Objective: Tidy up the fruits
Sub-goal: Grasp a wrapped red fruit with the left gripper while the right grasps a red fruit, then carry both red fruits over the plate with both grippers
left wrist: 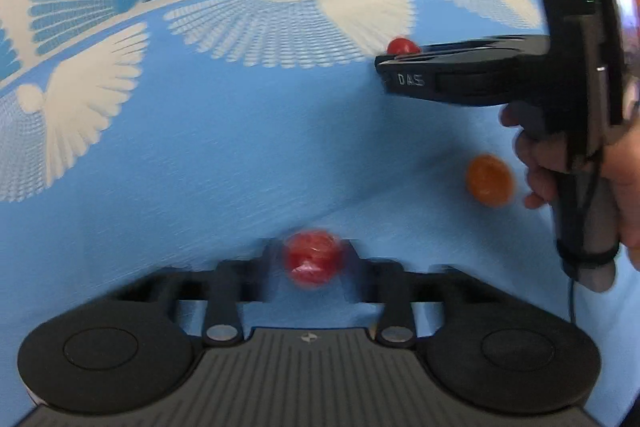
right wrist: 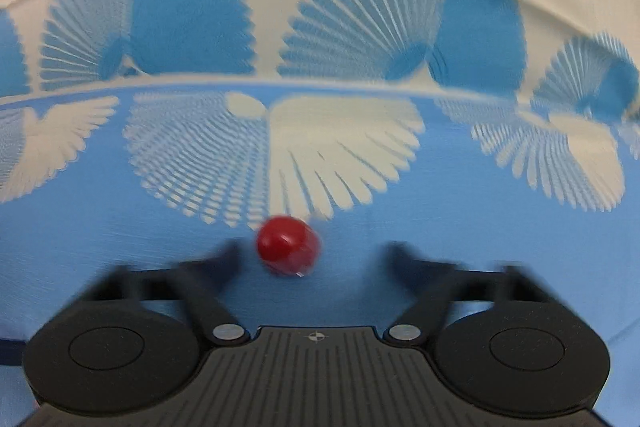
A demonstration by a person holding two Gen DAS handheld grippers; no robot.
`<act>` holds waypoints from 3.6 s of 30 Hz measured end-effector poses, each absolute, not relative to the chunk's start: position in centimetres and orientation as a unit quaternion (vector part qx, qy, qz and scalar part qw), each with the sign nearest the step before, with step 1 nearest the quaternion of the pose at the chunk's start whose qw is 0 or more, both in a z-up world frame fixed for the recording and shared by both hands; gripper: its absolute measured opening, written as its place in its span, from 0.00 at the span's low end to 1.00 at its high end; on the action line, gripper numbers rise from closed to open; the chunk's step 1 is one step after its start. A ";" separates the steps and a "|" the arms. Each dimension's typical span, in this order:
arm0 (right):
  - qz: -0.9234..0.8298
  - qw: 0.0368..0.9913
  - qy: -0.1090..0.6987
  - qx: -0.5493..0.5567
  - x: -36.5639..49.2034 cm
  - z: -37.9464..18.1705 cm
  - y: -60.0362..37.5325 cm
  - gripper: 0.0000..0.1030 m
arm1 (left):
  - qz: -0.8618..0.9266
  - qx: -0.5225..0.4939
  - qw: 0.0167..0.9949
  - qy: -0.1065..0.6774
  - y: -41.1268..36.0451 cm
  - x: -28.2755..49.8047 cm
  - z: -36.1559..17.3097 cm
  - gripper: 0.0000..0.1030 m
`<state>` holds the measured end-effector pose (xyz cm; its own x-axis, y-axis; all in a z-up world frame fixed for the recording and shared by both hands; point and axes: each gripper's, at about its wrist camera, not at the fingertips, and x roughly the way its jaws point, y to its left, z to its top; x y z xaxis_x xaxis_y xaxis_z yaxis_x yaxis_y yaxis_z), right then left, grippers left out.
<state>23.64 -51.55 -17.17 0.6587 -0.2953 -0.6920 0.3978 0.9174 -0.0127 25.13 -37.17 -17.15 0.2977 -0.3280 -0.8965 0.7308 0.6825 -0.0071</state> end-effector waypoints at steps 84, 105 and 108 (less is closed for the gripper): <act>0.023 0.922 0.388 0.005 -9.7 0.7 -10.1 0.28 | -0.131 0.053 0.877 0.459 6.4 -0.4 -0.7 0.32; 0.036 0.899 0.435 0.031 0.6 -4.8 -11.9 0.29 | -0.145 0.070 0.856 0.491 1.3 9.4 -4.4 0.32; 0.039 0.897 0.439 0.029 2.4 -5.9 -12.0 0.29 | -0.154 0.080 0.850 0.498 0.1 10.8 -5.7 0.33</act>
